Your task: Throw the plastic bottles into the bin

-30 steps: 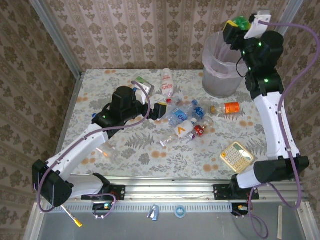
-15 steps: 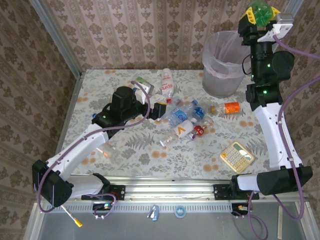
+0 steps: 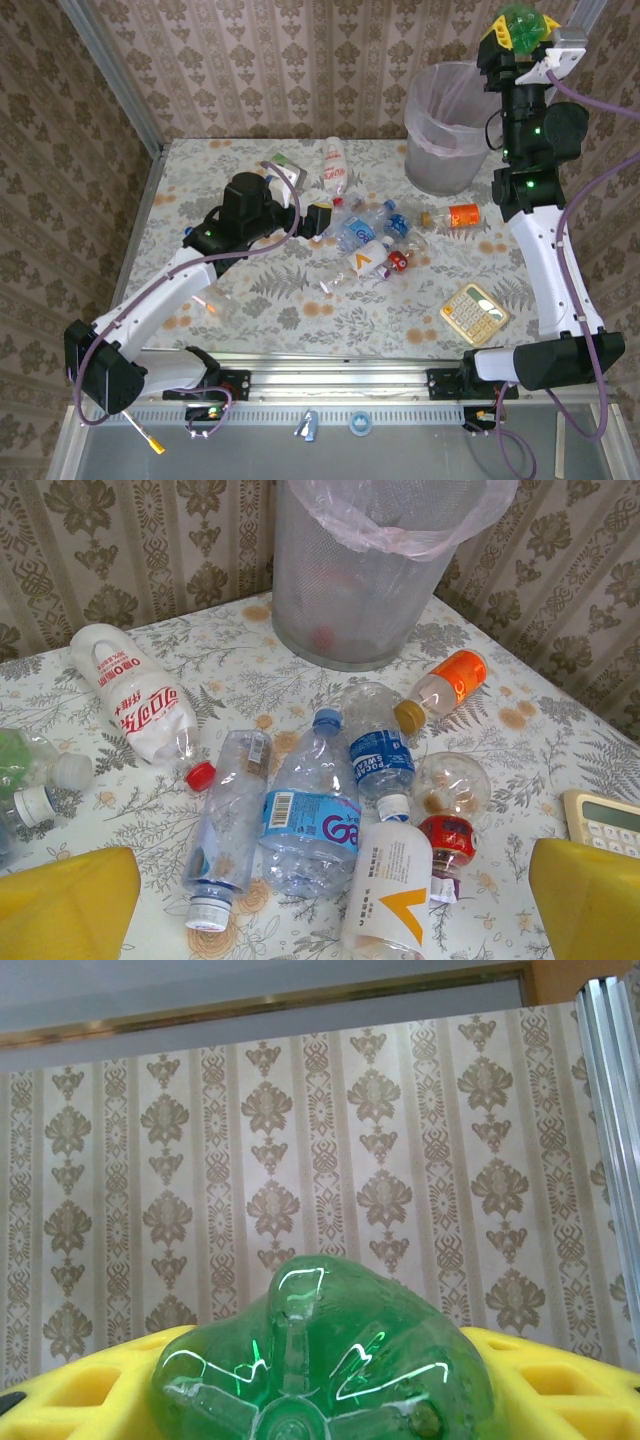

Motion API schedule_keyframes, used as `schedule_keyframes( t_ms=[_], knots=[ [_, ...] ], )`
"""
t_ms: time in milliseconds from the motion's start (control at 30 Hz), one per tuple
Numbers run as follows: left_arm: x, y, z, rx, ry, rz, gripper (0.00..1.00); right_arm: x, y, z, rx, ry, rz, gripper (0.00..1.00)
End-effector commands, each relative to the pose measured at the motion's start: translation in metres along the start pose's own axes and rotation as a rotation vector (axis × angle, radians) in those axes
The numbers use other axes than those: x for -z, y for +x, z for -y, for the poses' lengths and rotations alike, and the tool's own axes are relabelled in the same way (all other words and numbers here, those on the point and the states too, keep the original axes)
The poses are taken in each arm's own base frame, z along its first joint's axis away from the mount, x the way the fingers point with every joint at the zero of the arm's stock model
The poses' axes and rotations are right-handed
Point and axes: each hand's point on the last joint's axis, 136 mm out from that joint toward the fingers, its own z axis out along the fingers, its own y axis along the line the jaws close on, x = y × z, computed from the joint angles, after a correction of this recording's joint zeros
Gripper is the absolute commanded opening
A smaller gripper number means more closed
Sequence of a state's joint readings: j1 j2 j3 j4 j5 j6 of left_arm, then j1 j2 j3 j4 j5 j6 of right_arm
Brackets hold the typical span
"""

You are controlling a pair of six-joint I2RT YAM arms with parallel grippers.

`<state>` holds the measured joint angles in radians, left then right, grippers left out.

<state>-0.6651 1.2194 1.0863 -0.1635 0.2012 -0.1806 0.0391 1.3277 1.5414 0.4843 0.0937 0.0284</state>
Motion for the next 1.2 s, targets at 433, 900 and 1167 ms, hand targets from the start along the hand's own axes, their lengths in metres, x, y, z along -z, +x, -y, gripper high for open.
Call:
schedule_keyframes(
  t_ms=[433,900,1167],
  knots=[
    [-0.002,-0.002,0.000,0.018,0.005,-0.038,1.00,-0.040,0.210,0.080,-0.113,0.236,-0.863,0.79],
    [-0.007,0.017,0.009,0.053,0.068,-0.088,1.00,-0.042,0.158,0.050,-0.188,0.089,-0.764,0.93],
    [-0.015,0.040,0.024,0.058,0.148,-0.184,1.00,-0.028,0.156,0.031,-0.243,0.007,-0.823,0.95]
  ],
)
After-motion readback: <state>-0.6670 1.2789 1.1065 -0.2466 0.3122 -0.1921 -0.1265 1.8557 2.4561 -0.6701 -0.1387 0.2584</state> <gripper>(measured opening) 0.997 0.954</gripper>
